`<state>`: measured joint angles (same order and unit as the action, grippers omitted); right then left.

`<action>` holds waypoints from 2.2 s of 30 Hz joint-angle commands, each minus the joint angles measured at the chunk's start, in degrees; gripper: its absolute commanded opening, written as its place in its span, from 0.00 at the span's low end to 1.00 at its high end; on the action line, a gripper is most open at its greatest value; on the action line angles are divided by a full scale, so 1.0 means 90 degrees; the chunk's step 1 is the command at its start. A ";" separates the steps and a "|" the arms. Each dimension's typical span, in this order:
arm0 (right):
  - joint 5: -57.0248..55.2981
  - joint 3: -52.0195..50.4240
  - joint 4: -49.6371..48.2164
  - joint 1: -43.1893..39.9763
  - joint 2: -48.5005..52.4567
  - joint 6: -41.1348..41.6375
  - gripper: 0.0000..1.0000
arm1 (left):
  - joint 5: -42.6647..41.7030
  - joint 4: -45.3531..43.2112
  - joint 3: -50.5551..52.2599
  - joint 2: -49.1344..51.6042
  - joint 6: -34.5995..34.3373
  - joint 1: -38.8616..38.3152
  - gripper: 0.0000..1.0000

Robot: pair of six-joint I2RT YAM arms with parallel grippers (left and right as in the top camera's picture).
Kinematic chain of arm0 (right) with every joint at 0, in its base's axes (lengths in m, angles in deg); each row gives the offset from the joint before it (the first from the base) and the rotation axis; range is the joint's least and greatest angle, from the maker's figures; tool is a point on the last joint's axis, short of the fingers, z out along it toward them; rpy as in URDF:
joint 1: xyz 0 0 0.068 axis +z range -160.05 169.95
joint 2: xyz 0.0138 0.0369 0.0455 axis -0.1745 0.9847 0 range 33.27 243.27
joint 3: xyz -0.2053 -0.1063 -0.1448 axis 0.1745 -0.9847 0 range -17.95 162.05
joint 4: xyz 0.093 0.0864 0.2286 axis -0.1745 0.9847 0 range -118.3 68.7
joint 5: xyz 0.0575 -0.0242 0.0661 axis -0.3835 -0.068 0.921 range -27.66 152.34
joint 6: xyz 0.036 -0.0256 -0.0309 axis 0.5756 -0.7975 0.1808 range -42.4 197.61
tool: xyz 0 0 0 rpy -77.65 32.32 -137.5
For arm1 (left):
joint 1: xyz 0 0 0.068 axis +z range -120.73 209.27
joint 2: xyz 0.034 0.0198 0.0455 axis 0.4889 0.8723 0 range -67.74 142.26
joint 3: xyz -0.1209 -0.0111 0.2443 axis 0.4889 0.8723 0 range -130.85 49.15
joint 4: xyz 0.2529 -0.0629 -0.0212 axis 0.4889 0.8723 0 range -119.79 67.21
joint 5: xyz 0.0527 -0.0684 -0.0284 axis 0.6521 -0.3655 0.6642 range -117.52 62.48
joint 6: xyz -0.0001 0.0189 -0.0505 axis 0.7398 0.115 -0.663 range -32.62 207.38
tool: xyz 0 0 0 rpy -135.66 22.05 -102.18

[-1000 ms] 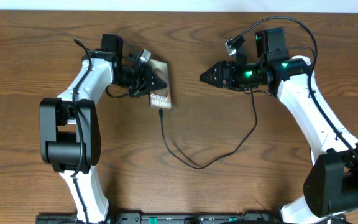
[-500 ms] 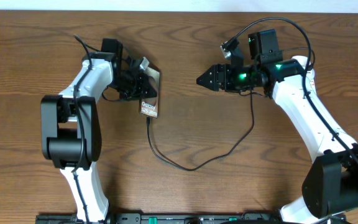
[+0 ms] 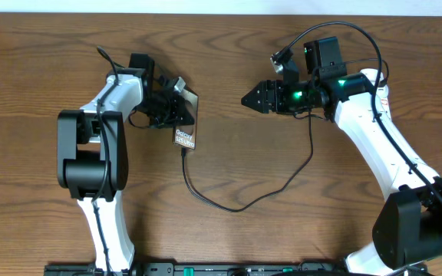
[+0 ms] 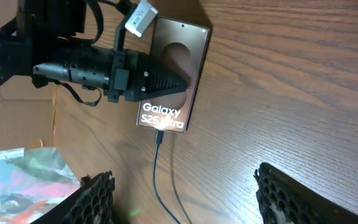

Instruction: Plug charger to phone and switch on socket

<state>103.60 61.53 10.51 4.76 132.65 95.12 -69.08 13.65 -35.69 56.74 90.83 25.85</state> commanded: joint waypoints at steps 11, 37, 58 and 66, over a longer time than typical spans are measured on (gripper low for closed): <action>-0.0075 0.0036 0.0070 0.0032 0.0044 -0.0095 0.71 | 0.0527 0.0024 -0.0097 0.0066 0.0158 0.0041 0.08; -0.0075 0.0036 0.0104 0.0034 0.0044 -0.0100 0.71 | 0.1753 -0.0002 -0.0097 0.0066 -0.0126 0.0041 0.41; -0.1396 0.0049 0.0750 -0.0425 -0.0957 -0.0342 0.87 | 0.3101 0.0602 -0.0532 -0.3208 -0.0515 0.0058 0.62; -0.1979 0.0049 0.1321 -0.0833 -0.2016 -0.0532 0.93 | 0.3101 0.1083 -0.0532 -0.4452 -0.0515 0.0058 0.71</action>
<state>88.91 61.53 21.44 -1.21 117.74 91.84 -42.13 22.59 -40.03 19.48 86.41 26.11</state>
